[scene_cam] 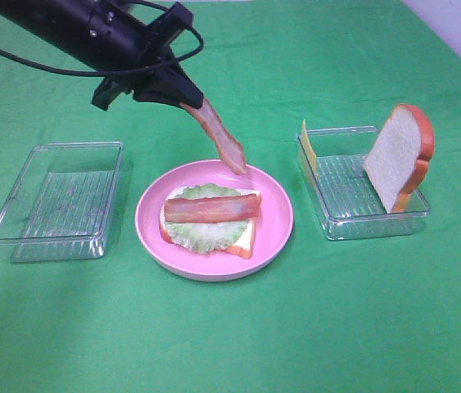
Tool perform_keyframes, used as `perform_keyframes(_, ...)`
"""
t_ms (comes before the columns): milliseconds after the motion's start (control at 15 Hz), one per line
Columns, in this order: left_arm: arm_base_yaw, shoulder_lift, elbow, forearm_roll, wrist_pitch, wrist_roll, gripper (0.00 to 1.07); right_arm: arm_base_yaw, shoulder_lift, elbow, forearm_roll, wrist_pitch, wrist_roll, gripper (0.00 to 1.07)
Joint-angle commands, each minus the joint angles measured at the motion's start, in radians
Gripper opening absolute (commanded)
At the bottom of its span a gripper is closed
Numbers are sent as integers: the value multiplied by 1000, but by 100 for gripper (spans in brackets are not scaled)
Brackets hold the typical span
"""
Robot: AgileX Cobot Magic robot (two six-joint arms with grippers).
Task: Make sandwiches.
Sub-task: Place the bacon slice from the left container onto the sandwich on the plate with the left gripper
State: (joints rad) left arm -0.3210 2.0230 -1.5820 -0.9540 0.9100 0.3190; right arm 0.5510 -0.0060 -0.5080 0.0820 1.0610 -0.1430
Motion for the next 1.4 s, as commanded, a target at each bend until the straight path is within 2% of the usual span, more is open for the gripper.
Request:
perform_keyframes(67,-78,2,-4,-17,-48,14,0,-3,-14,2,2,3,-7,76)
perform_keyframes(400,-159,52,-2,10,-77,14,0,-3,-14,2,2,3,-7,76)
perform_keyframes(467,-159,69,0,114,-70,-8,0,-3,-14,2,2,3,-7,76)
perform_keyframes(533,-157,69,1,197,-69,-55,0,-3,-14,2,2,3,-7,76)
perform_keyframes(600,-156,69,1,276,-67,-105,0,-3,-14,2,2,3,-7,76)
perform_keyframes(667,-156,69,1,394,-63,-181,0,-3,-14,2,2,3,-7,76)
perform_keyframes(733,-156,69,1,432,-61,-204,0,-3,-14,2,2,3,-7,76)
perform_keyframes(800,-156,69,1,513,-55,-254,0,-3,-14,2,2,3,-7,76)
perform_keyframes(933,-156,70,2,594,-37,-306,0,-3,-14,2,2,3,-7,76)
perform_keyframes(1067,-156,70,2,601,-35,-307,0,-3,-14,2,2,3,-7,76)
perform_keyframes(1133,-156,70,2,601,-37,-307,5,-3,-14,2,2,3,-7,76)
perform_keyframes(1333,-156,70,2,601,-38,-307,60,-3,-14,2,2,3,-7,76)
perform_keyframes(1400,-156,70,2,601,-37,-307,72,-3,-14,2,2,3,-7,76)
